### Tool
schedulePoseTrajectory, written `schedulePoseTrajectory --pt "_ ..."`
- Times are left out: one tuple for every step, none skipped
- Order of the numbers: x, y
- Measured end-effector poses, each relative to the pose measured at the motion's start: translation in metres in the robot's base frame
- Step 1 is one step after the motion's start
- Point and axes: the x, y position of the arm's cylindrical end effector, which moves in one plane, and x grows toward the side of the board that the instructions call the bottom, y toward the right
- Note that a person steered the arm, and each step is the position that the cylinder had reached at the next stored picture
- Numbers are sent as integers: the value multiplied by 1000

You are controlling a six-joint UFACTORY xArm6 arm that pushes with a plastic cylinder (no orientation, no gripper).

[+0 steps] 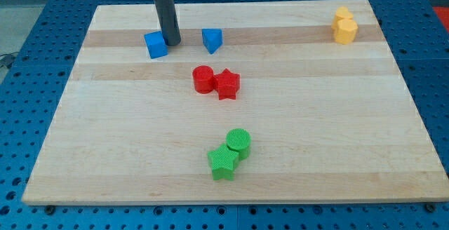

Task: Place the blue blocks parallel to each other

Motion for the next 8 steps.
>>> schedulePoseTrajectory --pt "0 -1" --pt "-15 1" --pt "17 4" --pt "19 4" --pt "29 15" --pt "41 23" --pt "42 26" --pt "57 33"
